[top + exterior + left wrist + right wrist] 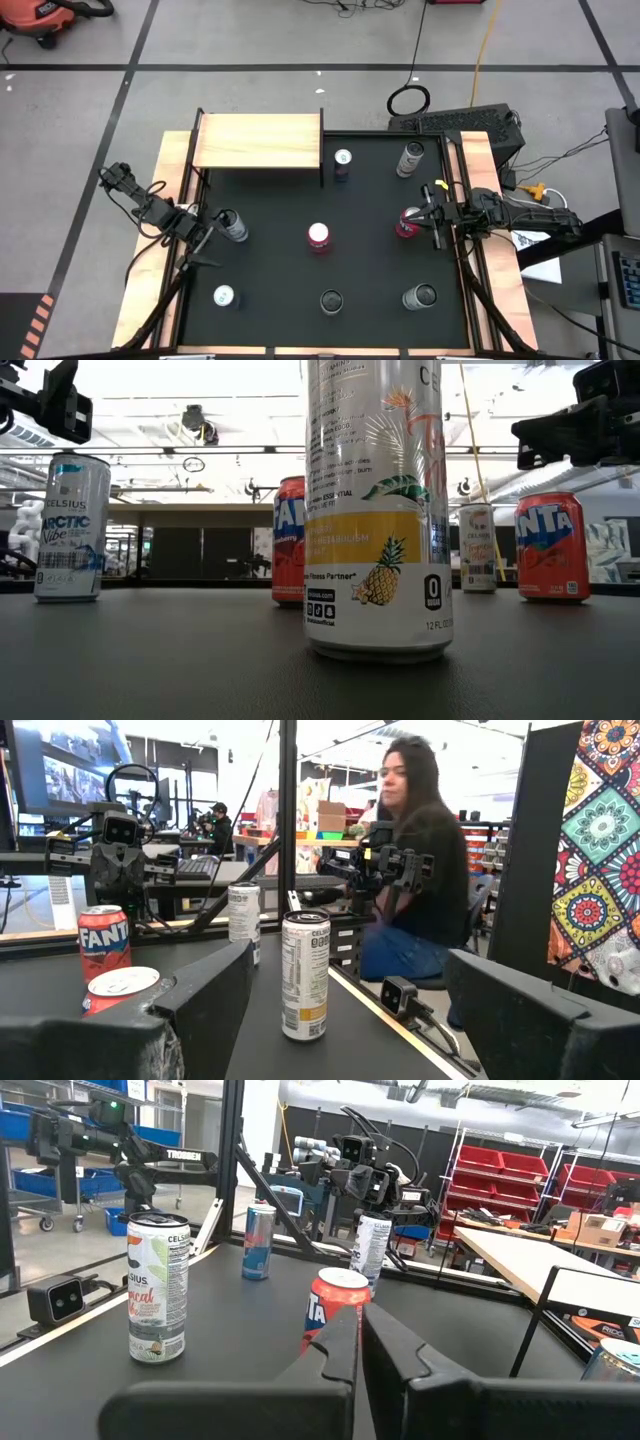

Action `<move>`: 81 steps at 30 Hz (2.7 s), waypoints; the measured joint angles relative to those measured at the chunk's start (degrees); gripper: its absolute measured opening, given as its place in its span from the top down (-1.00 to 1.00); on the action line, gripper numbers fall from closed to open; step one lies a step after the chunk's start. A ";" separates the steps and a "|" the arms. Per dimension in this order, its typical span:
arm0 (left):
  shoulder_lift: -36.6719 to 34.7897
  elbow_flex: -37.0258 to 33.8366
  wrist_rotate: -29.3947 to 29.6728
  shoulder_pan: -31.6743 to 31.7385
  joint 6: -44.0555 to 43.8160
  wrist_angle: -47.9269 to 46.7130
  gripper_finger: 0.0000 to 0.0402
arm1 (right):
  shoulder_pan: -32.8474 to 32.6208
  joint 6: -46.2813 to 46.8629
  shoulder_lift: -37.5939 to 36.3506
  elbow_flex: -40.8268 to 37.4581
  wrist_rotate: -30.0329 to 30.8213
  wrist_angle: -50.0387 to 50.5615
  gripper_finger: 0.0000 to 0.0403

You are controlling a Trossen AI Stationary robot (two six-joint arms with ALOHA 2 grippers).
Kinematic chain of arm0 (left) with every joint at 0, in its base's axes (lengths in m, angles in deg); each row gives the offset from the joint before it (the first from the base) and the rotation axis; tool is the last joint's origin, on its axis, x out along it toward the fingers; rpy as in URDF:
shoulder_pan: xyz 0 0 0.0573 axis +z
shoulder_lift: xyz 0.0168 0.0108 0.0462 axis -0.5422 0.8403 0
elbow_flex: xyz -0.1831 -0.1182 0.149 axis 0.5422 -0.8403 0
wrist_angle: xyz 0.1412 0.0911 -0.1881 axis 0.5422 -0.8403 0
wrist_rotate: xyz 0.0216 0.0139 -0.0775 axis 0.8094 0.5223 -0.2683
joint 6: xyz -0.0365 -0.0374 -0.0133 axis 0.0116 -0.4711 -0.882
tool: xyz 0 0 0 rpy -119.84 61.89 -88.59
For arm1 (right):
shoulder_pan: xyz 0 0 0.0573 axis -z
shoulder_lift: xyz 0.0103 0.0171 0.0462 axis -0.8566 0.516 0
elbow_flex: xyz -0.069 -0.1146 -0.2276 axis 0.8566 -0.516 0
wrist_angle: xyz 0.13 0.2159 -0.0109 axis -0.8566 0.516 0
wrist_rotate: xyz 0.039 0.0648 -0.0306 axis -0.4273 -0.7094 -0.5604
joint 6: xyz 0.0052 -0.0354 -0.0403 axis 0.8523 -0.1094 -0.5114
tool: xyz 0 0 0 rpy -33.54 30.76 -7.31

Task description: Place canned beverage on shelf

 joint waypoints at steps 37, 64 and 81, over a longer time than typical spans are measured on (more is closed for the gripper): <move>0.00 -0.01 -0.01 -0.01 0.00 0.00 -0.66 | -0.02 0.36 0.00 0.00 0.00 -0.01 1.00; 0.00 0.01 3.59 0.01 2.32 0.18 -0.66 | -0.02 4.64 0.00 3.98 -0.07 -5.94 1.00; 0.01 0.00 3.34 0.01 4.48 -5.47 -0.66 | -0.02 3.96 0.00 4.11 -0.04 -15.44 1.00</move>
